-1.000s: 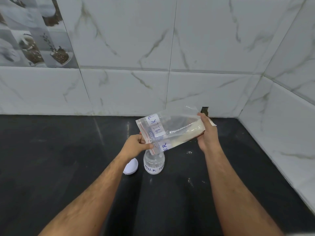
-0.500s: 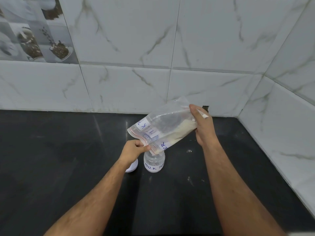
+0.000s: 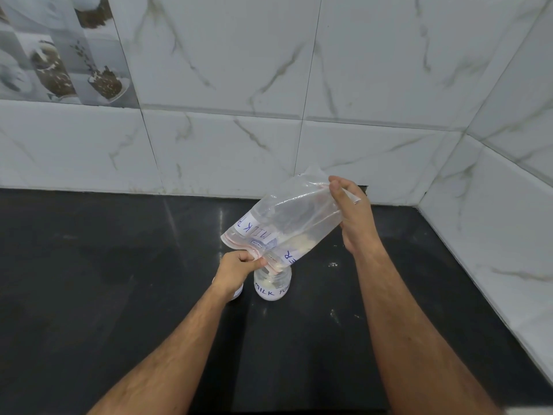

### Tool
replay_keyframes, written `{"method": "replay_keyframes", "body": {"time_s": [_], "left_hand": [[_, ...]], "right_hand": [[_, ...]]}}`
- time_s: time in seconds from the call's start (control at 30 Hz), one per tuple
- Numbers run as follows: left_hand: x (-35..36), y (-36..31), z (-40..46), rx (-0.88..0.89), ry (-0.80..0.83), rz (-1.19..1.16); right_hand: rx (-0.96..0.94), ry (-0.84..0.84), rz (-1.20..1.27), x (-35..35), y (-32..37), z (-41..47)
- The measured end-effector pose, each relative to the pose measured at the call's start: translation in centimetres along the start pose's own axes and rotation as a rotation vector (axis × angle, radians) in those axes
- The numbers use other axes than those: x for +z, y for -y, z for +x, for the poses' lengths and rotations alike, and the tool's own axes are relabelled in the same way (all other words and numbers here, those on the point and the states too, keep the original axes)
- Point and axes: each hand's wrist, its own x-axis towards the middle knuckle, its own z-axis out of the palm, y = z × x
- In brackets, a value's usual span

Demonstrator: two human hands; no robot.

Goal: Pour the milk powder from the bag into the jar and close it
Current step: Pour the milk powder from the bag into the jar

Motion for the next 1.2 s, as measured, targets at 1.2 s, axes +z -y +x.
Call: {"method": "replay_keyframes", "body": {"time_s": [1.2], "left_hand": [[0.9,0.9,-0.9,0.125,-0.130,0.033]], "right_hand": [[0.243,-0.017,0.515,-1.4,-1.8,-1.3]]}}
